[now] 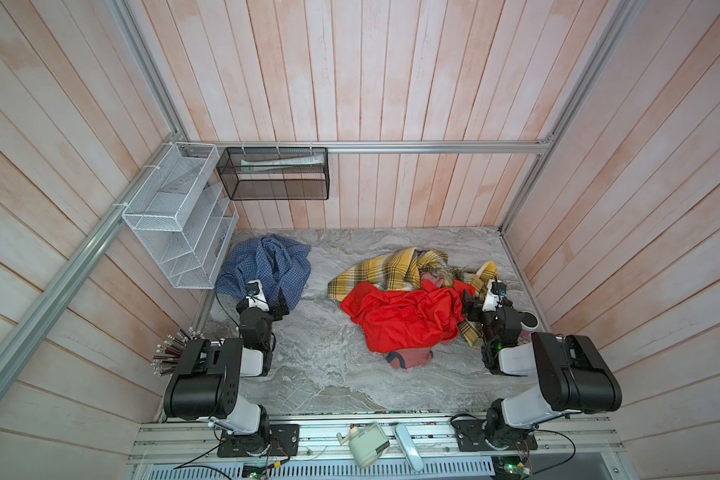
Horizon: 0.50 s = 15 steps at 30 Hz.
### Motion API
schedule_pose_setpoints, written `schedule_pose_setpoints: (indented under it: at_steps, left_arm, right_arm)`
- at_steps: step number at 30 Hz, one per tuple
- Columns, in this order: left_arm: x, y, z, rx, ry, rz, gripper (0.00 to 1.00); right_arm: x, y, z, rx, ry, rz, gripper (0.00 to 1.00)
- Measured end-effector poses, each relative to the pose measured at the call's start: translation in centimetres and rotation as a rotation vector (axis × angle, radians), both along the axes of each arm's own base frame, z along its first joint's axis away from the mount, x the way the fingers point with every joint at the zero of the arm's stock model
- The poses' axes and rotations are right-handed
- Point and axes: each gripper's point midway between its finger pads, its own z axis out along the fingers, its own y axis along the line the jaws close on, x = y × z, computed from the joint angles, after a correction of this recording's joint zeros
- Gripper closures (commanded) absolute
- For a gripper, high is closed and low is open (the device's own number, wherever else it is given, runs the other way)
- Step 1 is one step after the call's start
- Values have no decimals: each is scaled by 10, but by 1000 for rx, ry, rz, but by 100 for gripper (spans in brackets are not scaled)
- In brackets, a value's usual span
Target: Pick out a specific cloth from the pile
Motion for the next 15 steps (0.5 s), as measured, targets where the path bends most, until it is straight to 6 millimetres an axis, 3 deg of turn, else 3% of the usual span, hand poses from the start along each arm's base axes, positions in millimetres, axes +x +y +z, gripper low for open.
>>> schedule_pose_setpoints:
  at_steps: [15]
  left_arm:
    - [1,-7,1,17,-2,-27,0]
  right_arm:
    - [0,0,0,0,0,1,2]
